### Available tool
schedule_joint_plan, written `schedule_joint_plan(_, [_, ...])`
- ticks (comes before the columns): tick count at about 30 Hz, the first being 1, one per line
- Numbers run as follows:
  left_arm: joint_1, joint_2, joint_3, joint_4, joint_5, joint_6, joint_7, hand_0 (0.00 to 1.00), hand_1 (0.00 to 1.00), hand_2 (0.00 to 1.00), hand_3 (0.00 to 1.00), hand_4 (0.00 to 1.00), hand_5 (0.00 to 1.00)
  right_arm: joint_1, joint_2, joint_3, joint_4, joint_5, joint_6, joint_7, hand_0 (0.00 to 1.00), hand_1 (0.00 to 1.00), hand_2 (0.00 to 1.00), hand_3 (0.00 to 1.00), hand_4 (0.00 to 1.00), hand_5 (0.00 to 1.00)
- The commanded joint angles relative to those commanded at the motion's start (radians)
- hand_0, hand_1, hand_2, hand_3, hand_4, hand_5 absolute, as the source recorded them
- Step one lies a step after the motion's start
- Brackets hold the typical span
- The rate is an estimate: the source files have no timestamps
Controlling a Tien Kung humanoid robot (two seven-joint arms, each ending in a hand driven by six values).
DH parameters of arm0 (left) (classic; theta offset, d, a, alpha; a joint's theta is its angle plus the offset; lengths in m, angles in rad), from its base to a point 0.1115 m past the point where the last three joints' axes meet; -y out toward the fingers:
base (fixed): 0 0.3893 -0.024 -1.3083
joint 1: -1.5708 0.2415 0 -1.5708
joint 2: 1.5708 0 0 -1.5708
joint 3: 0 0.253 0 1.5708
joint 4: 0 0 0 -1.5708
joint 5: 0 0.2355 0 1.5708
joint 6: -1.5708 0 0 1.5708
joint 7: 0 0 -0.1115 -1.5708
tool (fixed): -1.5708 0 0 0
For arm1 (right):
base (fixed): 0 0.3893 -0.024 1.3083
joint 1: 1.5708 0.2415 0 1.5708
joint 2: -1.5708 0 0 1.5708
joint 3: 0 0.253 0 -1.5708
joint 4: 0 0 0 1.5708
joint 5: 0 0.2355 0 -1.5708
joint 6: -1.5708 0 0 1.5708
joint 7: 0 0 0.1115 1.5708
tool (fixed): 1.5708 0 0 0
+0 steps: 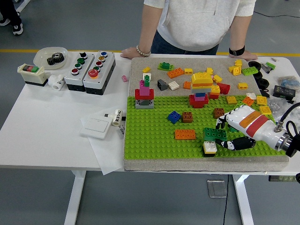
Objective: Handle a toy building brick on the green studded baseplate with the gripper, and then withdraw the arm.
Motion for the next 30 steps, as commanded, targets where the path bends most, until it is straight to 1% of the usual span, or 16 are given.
schedule_joint_plan(5, [0.000, 0.000, -0.002, 0.000, 0.003, -0.001, 0.000, 0.745, 0.746, 0.743, 0.612, 0.656, 0.633, -0.008, -0.011, 0.007, 0.011, 0.002, 0.000, 0.000, 0.273, 0.402, 0.489, 0.472, 0.649, 0.418])
schedule_joint_plan(12, [0.000, 0.000, -0.007, 0.000, 0.011, -0.002, 0.003, 0.745, 0.745, 0.743, 0.612, 0.656, 0.634, -0.008, -0.022, -0.013, 0.037, 0.007, 0.004, 0.001, 0.272, 0.402, 0.490, 0.472, 0.649, 0.420])
schedule_joint_plan(20, [-0.001, 0.000, -0.006, 0.000, 0.010, -0.002, 0.002, 0.745, 0.745, 0.743, 0.612, 0.656, 0.635, 0.009, -0.023, -0.049, 0.036, 0.010, 0.012, 0.005, 0.272, 0.404, 0.490, 0.474, 0.651, 0.410])
schedule_joint_plan(30, [-0.002, 0.000, -0.006, 0.000, 0.009, -0.003, 0.002, 0.746, 0.745, 0.744, 0.613, 0.656, 0.635, 0.022, -0.021, -0.067, 0.032, 0.012, 0.019, 0.005, 0.272, 0.407, 0.491, 0.474, 0.653, 0.408])
